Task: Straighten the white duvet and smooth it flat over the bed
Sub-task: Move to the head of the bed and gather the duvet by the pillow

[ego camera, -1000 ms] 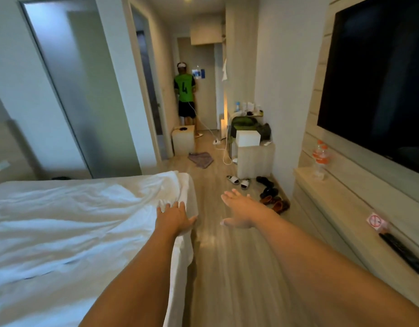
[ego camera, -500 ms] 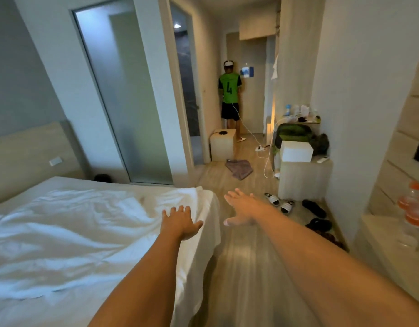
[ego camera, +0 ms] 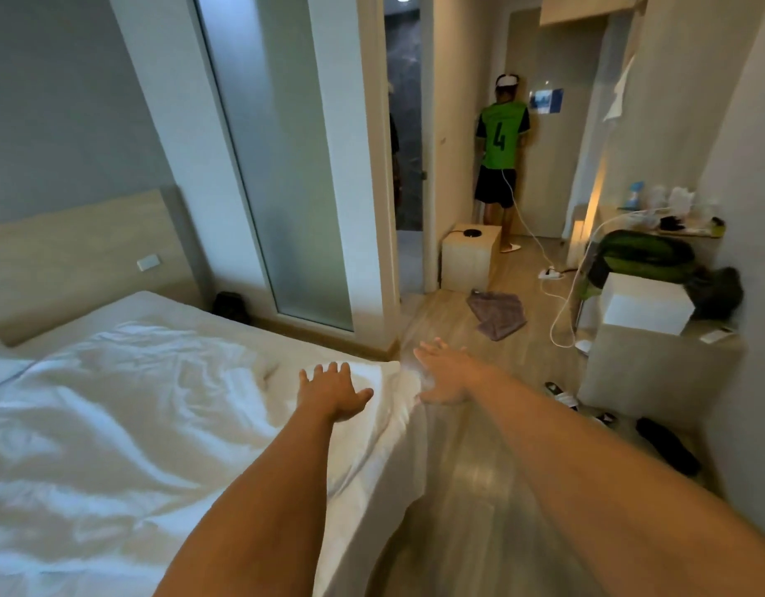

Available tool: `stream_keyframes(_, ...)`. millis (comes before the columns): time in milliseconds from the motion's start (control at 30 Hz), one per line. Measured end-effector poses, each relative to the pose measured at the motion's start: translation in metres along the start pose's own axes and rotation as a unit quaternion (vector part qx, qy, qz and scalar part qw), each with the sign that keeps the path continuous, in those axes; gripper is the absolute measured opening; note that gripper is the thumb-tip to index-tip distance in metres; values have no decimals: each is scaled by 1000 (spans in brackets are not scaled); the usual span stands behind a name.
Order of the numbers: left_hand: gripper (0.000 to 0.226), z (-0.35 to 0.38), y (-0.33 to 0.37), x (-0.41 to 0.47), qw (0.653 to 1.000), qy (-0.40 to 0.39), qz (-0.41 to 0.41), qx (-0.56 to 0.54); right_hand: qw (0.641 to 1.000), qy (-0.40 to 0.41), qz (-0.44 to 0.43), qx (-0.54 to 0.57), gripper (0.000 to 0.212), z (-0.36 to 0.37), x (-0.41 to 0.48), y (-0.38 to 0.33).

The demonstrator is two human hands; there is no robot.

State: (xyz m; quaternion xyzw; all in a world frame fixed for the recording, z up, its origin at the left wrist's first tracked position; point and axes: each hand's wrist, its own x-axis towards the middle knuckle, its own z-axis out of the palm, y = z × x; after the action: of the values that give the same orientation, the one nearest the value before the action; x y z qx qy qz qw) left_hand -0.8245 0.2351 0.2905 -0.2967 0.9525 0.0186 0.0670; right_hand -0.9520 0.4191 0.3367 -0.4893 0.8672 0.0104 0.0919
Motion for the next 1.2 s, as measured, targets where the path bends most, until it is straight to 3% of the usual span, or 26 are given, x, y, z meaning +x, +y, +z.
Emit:
stream_keyframes(267,77,-45,54,172,999,47,12,2,999,41,-31,2,94,-54,138,109)
stream_keyframes(667,76,-83,114,372,990,61,-126,-29,991,36,-128,-34,96,-109,364,268)
stream_keyframes(1000,78,-91,48,506,956,54,-285,-42,958,13,-282,-58,94,-141,552,268)
stream_keyframes(1200,80,-93,-4,610,942,44,-323,-77,944,-7,-320,-74,93,-162,676,259)
